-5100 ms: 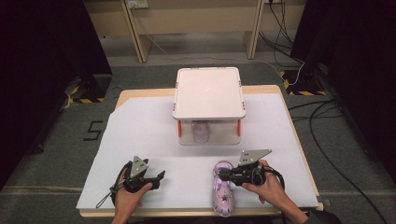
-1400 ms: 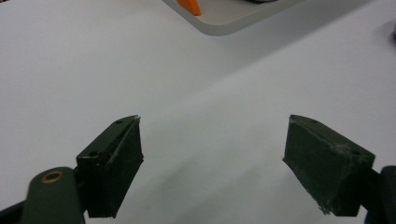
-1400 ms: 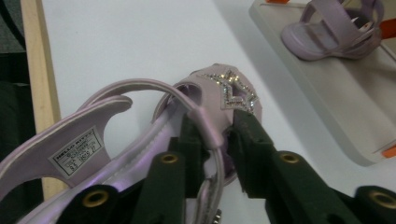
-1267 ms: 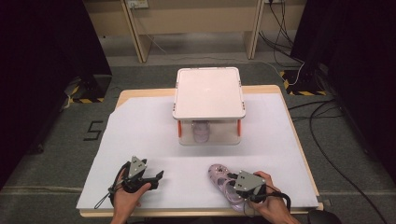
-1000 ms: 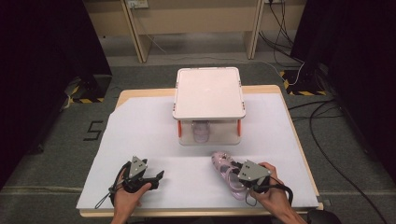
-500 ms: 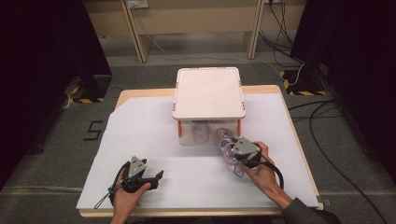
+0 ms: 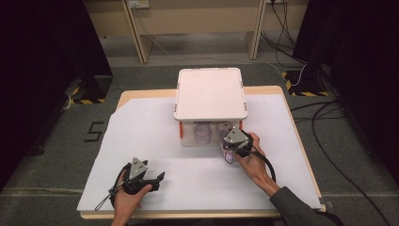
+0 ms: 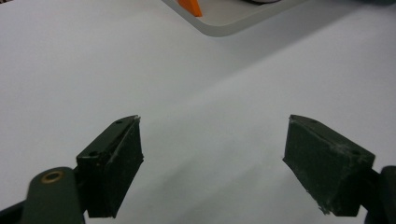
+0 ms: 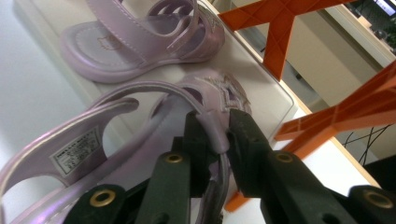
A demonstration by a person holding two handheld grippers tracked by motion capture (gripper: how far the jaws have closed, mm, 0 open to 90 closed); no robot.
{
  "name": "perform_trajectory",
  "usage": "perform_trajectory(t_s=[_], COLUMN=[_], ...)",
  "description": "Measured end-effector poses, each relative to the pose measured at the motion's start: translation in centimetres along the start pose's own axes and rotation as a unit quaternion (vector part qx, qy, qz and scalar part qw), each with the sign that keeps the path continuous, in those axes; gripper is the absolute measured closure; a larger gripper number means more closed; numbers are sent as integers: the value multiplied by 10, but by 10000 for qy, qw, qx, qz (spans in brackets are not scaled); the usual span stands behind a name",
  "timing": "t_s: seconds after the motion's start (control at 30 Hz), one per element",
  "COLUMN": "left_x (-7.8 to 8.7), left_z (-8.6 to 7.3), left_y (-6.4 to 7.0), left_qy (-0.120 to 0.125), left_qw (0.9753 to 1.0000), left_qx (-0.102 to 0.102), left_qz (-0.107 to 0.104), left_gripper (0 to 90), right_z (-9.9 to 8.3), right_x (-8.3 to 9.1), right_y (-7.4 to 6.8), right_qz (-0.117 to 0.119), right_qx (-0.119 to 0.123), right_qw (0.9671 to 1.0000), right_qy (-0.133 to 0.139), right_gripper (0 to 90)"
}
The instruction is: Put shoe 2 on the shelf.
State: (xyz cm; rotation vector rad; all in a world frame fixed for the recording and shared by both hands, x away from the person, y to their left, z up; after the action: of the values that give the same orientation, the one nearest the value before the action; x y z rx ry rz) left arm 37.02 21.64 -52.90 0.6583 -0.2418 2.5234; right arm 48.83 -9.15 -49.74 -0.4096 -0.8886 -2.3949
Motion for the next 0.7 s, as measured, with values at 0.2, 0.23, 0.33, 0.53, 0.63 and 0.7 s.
perform_trajectory(t_s=[0.2, 0.23, 0.33, 0.53, 0.63, 0.7], left_x=[1, 1, 1, 1, 2, 2], left_z=[0, 0, 0, 0, 0, 0], left_y=[0, 0, 0, 1, 2, 2], left_qy=[-3, -11, -17, -24, -18, -5], left_qw=[10000, 10000, 10000, 10000, 10000, 10000], left_qx=[-18, -35, -35, -50, -54, -36], left_qz=[-9, -9, -9, -31, -27, -27], left_gripper=[186, 186, 186, 186, 186, 186], right_z=[3, 3, 3, 4, 6, 8], right_x=[-1, -1, 4, 22, 32, 39], right_y=[2, 2, 4, 3, 1, -1], right_qz=[-117, -91, -27, 148, 260, 348], right_qx=[-42, -88, -188, -385, -554, -654], right_qw=[9999, 9999, 9998, 9991, 9980, 9969], right_qy=[-30, -48, -49, 64, 173, 261], right_gripper=[622, 603, 552, 471, 448, 430])
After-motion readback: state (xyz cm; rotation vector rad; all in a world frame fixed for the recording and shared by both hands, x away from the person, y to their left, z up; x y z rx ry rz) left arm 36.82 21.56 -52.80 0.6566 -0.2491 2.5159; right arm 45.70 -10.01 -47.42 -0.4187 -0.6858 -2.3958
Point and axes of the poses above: each handheld gripper's, and its own axes: x roughly backward along the jaws, z roughly out of its top, y roughly to its right, the point moved 7 cm from there along -x, roughly forward along the jaws, and after that the axes turned 4 degrees about y, right-handed, at the moved point
